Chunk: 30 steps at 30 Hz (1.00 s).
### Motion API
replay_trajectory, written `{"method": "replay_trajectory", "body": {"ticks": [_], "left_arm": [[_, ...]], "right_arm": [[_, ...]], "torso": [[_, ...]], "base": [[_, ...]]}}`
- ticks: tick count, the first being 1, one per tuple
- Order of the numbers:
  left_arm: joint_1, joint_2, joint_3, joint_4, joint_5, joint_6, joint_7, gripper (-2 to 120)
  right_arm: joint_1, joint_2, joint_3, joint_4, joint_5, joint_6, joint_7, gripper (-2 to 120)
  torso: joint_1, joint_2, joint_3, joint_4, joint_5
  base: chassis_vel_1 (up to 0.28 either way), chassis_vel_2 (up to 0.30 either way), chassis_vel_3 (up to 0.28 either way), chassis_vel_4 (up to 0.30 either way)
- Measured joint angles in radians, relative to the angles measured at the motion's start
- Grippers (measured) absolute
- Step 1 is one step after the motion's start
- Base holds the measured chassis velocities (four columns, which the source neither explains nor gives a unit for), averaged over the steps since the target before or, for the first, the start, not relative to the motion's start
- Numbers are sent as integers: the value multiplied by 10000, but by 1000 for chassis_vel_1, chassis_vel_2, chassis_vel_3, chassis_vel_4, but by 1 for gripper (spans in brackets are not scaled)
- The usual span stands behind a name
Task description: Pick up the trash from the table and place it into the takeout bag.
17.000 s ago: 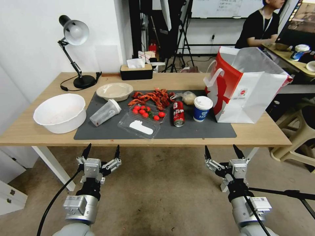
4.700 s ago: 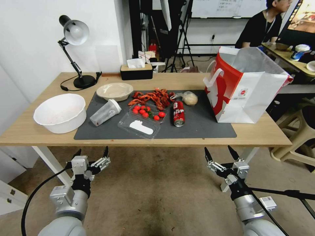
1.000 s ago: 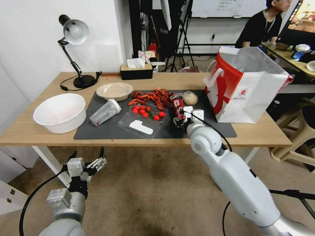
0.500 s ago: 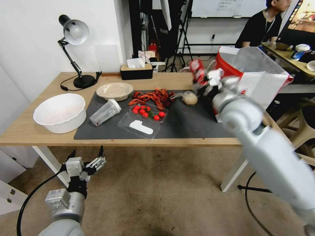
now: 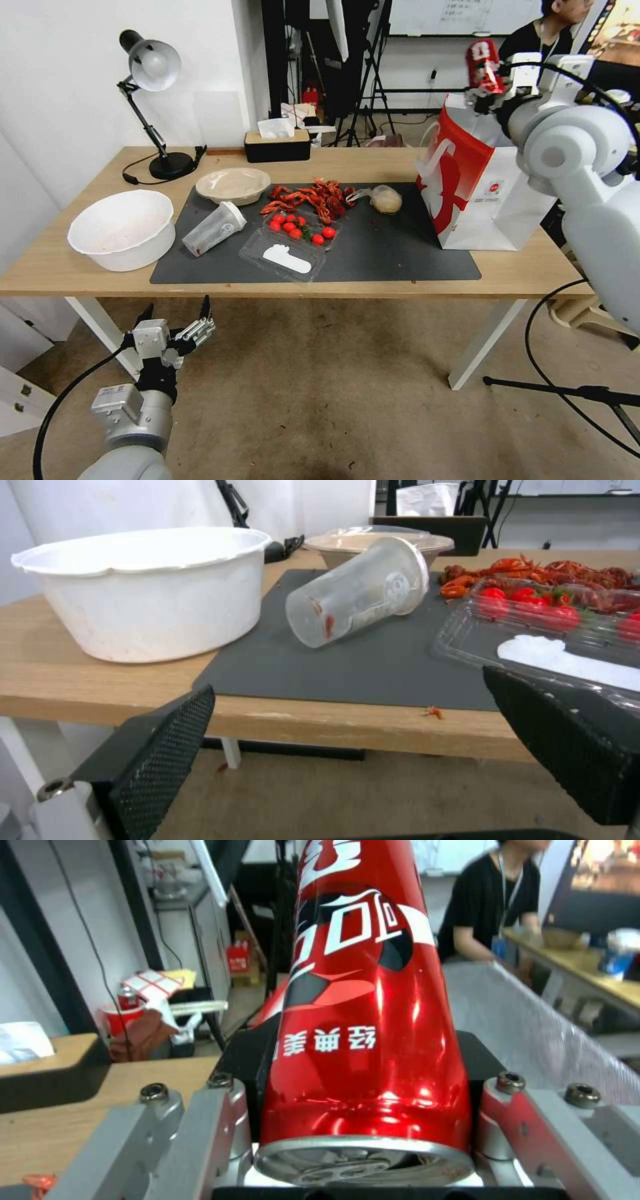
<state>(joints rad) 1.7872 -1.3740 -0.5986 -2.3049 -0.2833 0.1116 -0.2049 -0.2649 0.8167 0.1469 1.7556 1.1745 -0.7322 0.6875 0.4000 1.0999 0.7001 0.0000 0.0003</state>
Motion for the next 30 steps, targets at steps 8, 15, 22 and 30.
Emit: {"method": "replay_trajectory", "body": {"ticks": [8, 15, 22, 30], "left_arm": [[-11, 10, 23, 5, 1, 32, 73, 100], [-26, 23, 31, 6, 3, 45, 86, 100], [-6, 44, 16, -71, 1, 58, 90, 100], [14, 29, 16, -111, 19, 59, 93, 100]], "right_arm": [[-193, -63, 131, -181, 453, -4, 349, 58], [-479, -79, 228, -124, 473, -4, 371, 85], [-834, -130, 384, 110, 436, -3, 275, 100], [-1170, -226, 590, 430, 428, -2, 100, 100]], "torso": [[0, 0, 0, 0, -4], [0, 0, -1, 0, -3], [0, 0, -1, 0, -3], [0, 0, -1, 0, -3]], "base": [[0, 0, 0, 0], [0, 0, 0, 0], [0, 0, 0, 0], [0, 0, 0, 0]]}}
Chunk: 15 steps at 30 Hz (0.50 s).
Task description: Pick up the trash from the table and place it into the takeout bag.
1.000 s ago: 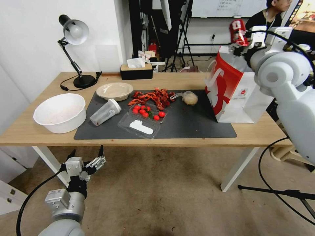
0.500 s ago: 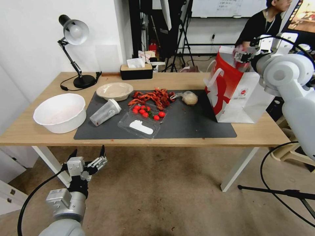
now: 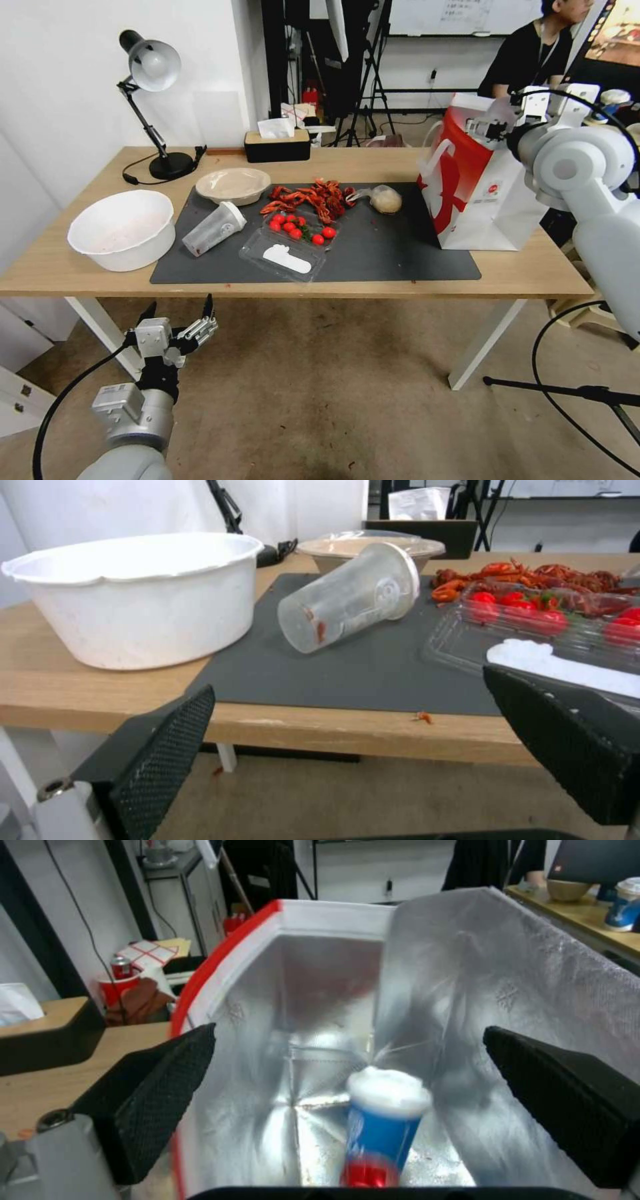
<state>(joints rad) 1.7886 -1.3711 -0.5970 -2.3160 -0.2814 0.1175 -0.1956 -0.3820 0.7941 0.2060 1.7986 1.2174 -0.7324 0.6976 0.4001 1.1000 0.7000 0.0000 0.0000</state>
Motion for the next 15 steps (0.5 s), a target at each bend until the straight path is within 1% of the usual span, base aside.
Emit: {"method": "replay_trajectory", "body": {"ticks": [15], "left_arm": [[-5, -23, 35, -9, 47, 0, -1, 100]], "right_arm": [[-801, -340, 541, 963, -76, 14, -582, 100]], "torso": [[-1, 0, 0, 0, 0]], "base": [[0, 0, 0, 0]]}}
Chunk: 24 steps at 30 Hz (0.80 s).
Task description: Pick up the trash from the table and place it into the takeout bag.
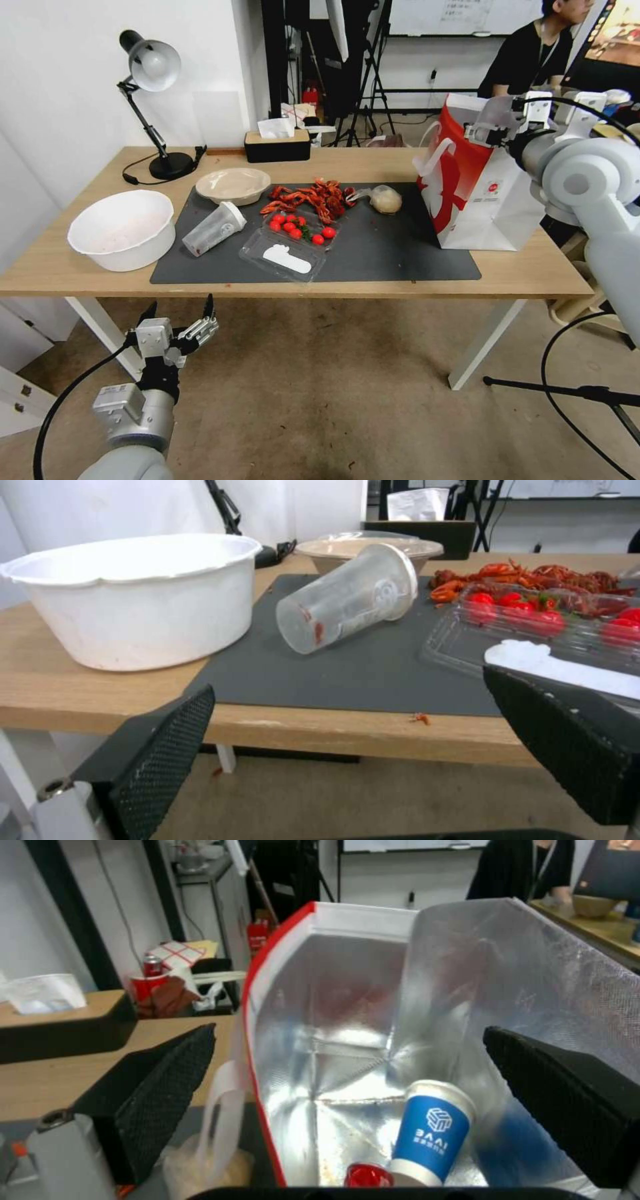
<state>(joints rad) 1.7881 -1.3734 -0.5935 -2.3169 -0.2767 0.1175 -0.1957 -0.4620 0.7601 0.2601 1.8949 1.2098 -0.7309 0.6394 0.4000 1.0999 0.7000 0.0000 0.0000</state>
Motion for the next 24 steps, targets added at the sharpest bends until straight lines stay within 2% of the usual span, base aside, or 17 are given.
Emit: {"method": "replay_trajectory", "body": {"ticks": [4, 10, 15, 19, 20, 22, 24], "left_arm": [[-1, -9, 23, 23, 2, -13, -1, 100], [-14, -24, 70, 68, 23, -27, -1, 100], [-11, -18, 70, 67, 24, -33, 5, 100], [-15, -16, 55, 67, 7, -45, 8, 100], [-15, -16, 55, 67, 7, -45, 8, 100], [-49, -14, 45, 92, -15, -59, 6, 100], [-59, -16, 42, 104, -18, -60, 5, 100]], "right_arm": [[-338, -136, 182, 382, -251, 23, -278, 100], [-1109, -459, 412, 1135, -1498, 485, -1124, 100], [-1729, -582, 614, 1595, -2088, 898, -1440, 100], [-3116, -634, 928, 2276, -2878, 2190, -1797, 100], [-3116, -634, 928, 2276, -2878, 2190, -1797, 100], [-4153, -501, 984, 2729, -3365, 3049, -1839, 100], [-4304, -475, 996, 2790, -3453, 3185, -1846, 100]], "torso": [[0, 0, 0, 0, 0], [0, 0, 0, -1, 0], [0, 0, 0, 1, -1], [0, 0, 0, -1, -1], [0, 0, 0, -1, -1], [0, 0, 0, 1, 1], [-1, 0, 0, 0, 2]], "base": [[0, 0, 0, 0], [0, 0, 0, 0], [0, 0, 0, 0], [0, 0, 0, 0], [0, 0, 0, 0], [0, 0, 0, 0], [0, 0, 0, 0]]}}
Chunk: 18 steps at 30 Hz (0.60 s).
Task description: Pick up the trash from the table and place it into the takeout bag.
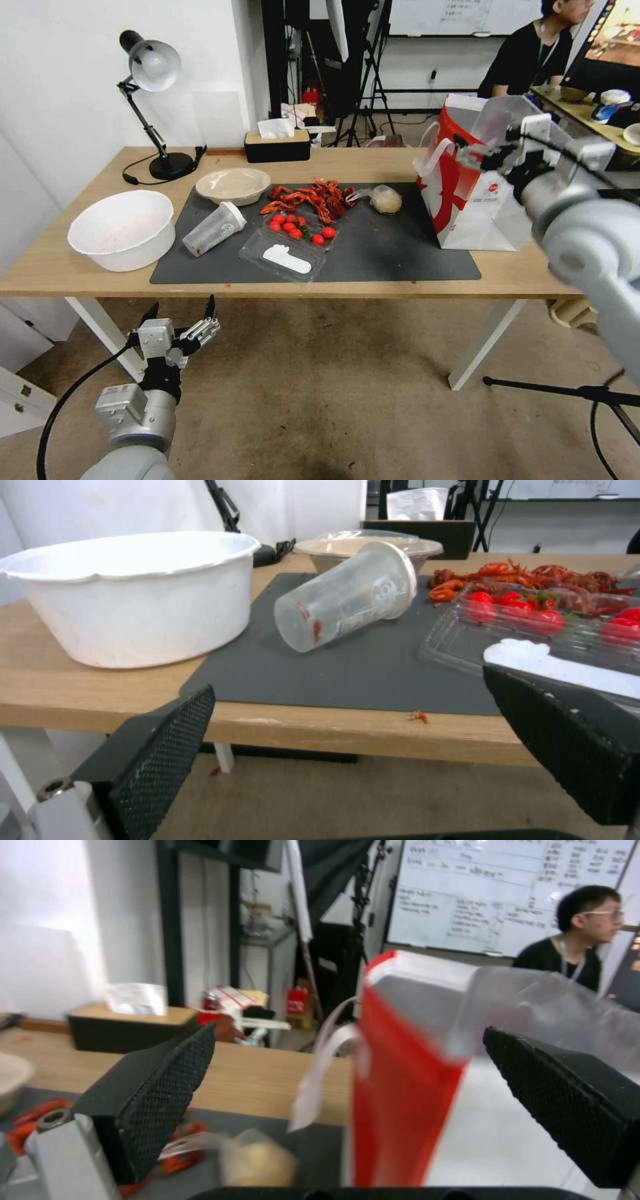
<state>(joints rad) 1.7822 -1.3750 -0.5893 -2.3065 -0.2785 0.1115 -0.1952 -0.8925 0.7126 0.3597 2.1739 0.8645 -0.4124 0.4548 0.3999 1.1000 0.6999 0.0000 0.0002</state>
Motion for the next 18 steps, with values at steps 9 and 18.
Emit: {"method": "replay_trajectory", "body": {"ticks": [9, 18], "left_arm": [[-91, 4, -51, 87, -45, -40, -9, 100], [-102, 5, -2, 156, -45, -97, 13, 100]], "right_arm": [[-3277, 1097, 298, 254, -2645, 3085, -821, 100], [-5466, 1980, 363, -87, -3617, 5345, -1826, 100]], "torso": [[0, 0, 0, 0, -2], [0, 1, 0, 0, -3]], "base": [[0, 0, 0, 0], [0, 0, 0, 0]]}}
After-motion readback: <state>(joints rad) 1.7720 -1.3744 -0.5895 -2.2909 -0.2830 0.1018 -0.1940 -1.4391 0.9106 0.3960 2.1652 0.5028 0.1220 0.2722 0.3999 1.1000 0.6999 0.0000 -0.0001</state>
